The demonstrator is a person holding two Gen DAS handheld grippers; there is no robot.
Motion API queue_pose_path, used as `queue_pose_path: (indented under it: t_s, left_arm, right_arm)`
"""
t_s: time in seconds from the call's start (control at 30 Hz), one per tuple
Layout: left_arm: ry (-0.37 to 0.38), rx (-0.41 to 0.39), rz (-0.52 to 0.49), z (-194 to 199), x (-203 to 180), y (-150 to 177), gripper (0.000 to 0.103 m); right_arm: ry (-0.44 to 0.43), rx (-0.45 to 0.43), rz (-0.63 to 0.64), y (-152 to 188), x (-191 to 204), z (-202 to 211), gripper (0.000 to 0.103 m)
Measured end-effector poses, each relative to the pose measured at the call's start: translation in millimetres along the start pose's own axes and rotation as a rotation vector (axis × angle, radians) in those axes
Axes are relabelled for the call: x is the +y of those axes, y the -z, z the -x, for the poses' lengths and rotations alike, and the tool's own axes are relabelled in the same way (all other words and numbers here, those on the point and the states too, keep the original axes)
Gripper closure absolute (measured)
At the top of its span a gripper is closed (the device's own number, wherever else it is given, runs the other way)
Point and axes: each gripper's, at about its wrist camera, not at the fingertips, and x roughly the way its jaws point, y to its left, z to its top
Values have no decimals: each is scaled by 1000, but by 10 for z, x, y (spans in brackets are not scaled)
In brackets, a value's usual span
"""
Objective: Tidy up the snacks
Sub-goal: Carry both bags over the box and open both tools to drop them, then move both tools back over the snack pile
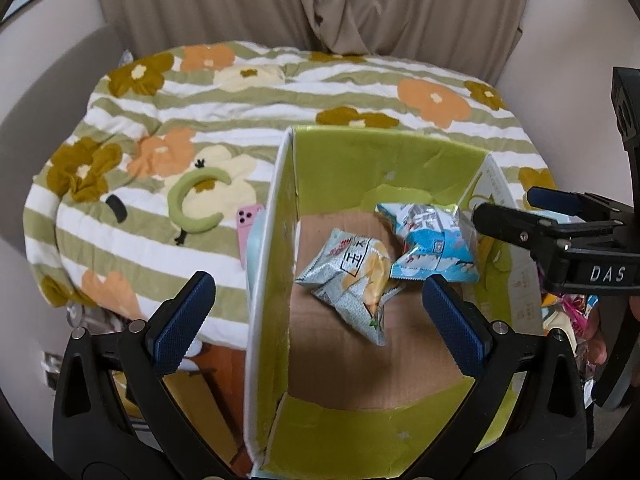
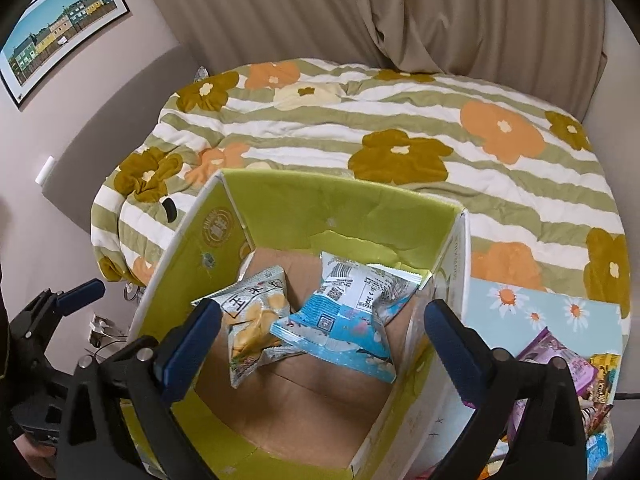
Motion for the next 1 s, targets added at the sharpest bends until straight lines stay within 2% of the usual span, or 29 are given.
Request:
queue_pose_path:
  t_s: [0.23,0.53,0.73,0.87,1.0]
  left_arm:
    - [16,-59,-22,401,-29,-56,1]
    - [91,-112,-96,787,-286,-21,1]
    - [127,-138,-127,1010,-663,159,1]
    - [151,-143,-125,1154,-1014,375,1]
    - [165,-127,-107,1238,-1413,617,1]
  right_arm:
    - [28,-72,-17,56,106,450,2]
    - [117,-150,-61,326,74,1011,2]
    - [156,-186,-94,714,-166,1471,2]
    - [174,-220,-112,1064,-464,1820,2]
    - [189,-217,-127,1446,-801,2103,2]
